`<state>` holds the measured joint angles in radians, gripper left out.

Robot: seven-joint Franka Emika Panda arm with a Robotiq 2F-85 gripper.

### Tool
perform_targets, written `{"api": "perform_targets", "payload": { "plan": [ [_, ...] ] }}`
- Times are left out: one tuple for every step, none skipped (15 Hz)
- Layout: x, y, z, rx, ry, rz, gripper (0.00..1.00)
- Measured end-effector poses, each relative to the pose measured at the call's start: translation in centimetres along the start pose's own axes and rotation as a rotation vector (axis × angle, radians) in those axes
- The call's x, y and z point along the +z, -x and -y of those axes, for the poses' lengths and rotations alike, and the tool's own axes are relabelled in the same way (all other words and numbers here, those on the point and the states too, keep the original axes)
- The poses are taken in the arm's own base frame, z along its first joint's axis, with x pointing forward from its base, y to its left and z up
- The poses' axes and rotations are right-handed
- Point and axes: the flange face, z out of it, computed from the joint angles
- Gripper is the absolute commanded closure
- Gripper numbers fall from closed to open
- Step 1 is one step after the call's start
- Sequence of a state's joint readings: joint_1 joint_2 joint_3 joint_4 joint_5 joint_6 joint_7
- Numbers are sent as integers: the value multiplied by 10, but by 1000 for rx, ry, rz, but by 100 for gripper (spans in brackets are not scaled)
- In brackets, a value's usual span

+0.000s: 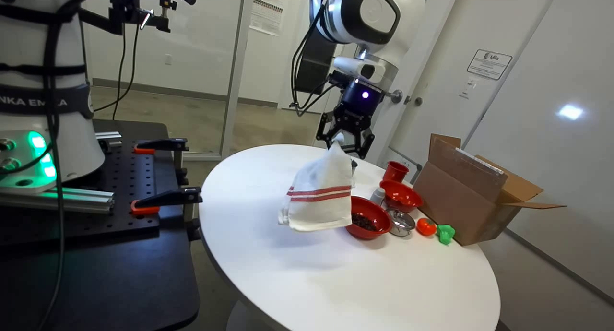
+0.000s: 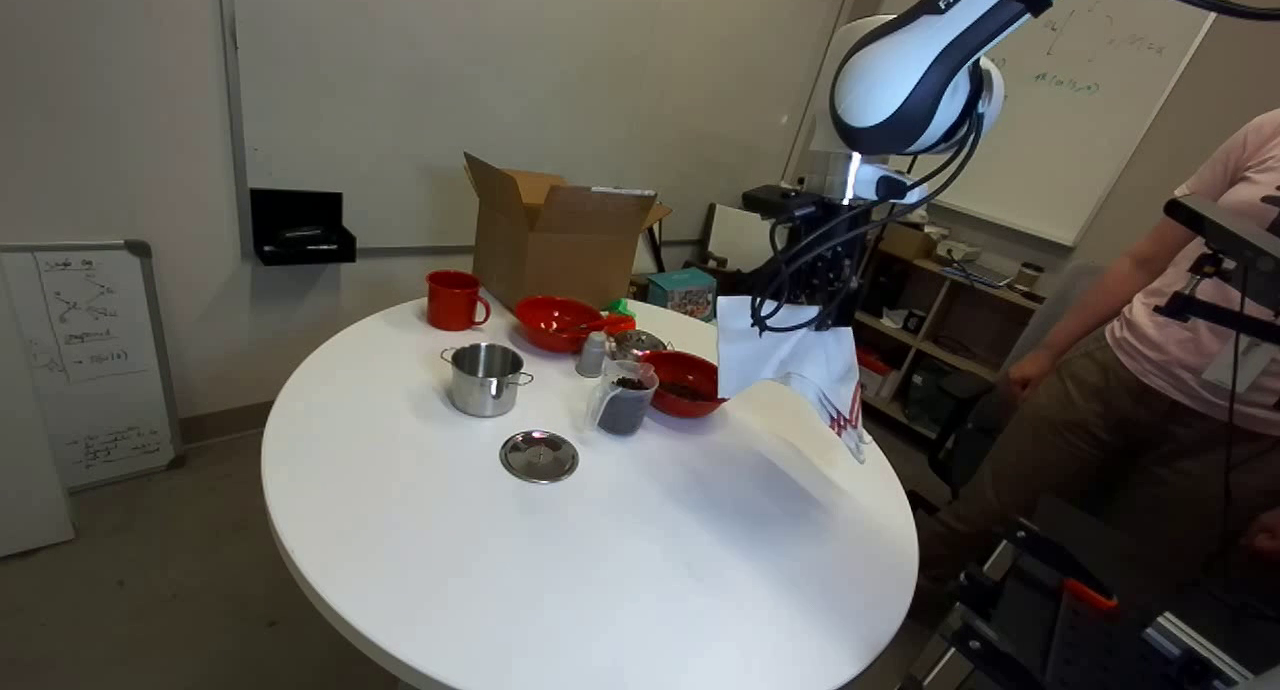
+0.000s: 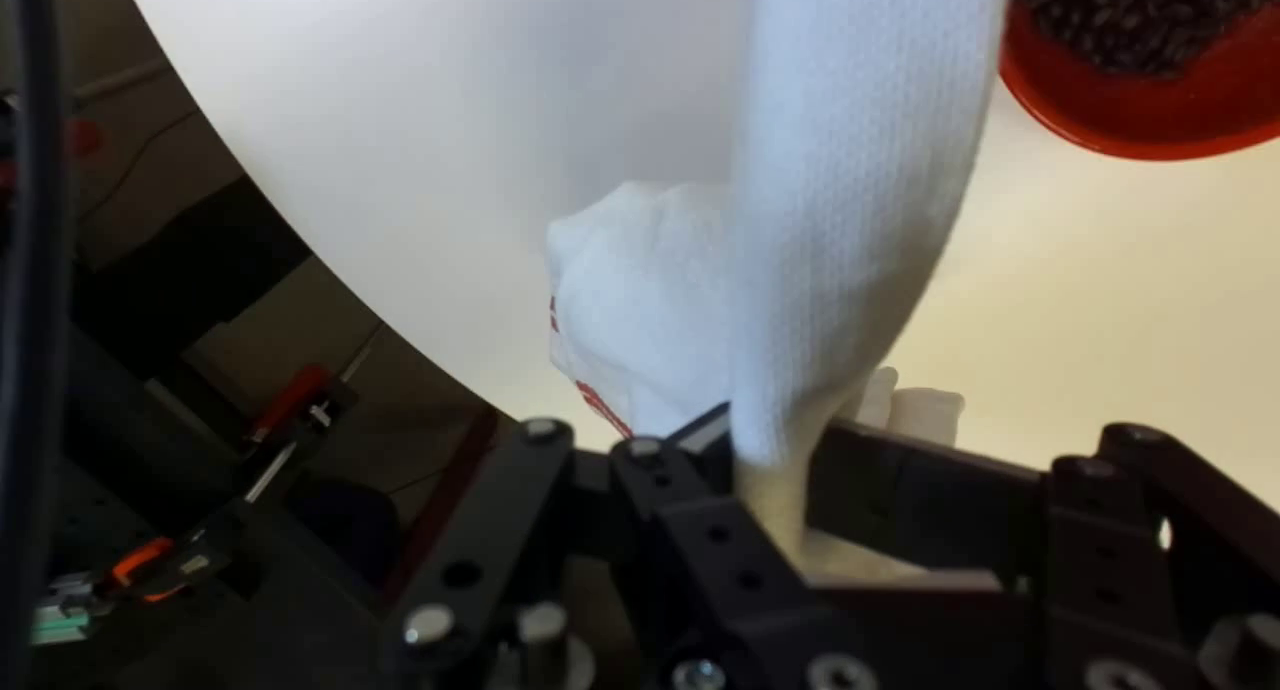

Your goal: Pick up the white towel and move it to the right.

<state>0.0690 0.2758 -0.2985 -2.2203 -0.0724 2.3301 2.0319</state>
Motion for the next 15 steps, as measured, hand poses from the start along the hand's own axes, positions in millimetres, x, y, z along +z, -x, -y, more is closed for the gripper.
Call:
{"api": "perform_targets", "payload": {
  "plan": [
    [-2, -7, 2, 36, 6, 1, 100],
    [-2, -15, 4, 78, 13, 2, 100],
    [-1, -26, 8, 125, 20, 3, 100],
    [0, -40, 13, 177, 25, 4, 100],
    [3, -55, 18, 230, 30, 5, 100],
    [5, -71, 22, 284, 36, 7, 100],
    [7, -88, 27, 335, 41, 10, 100],
    [9, -105, 31, 387, 45, 16, 100],
    [10, -122, 35, 438, 48, 25, 100],
    [11, -136, 39, 487, 49, 40, 100],
    [10, -148, 43, 536, 47, 59, 100],
    [9, -157, 47, 579, 29, 85, 100],
    [8, -163, 51, 598, -5, 103, 100],
    [7, -167, 54, 610, -30, 113, 100],
    [6, -169, 55, 615, -40, 118, 100]
  ]
}}
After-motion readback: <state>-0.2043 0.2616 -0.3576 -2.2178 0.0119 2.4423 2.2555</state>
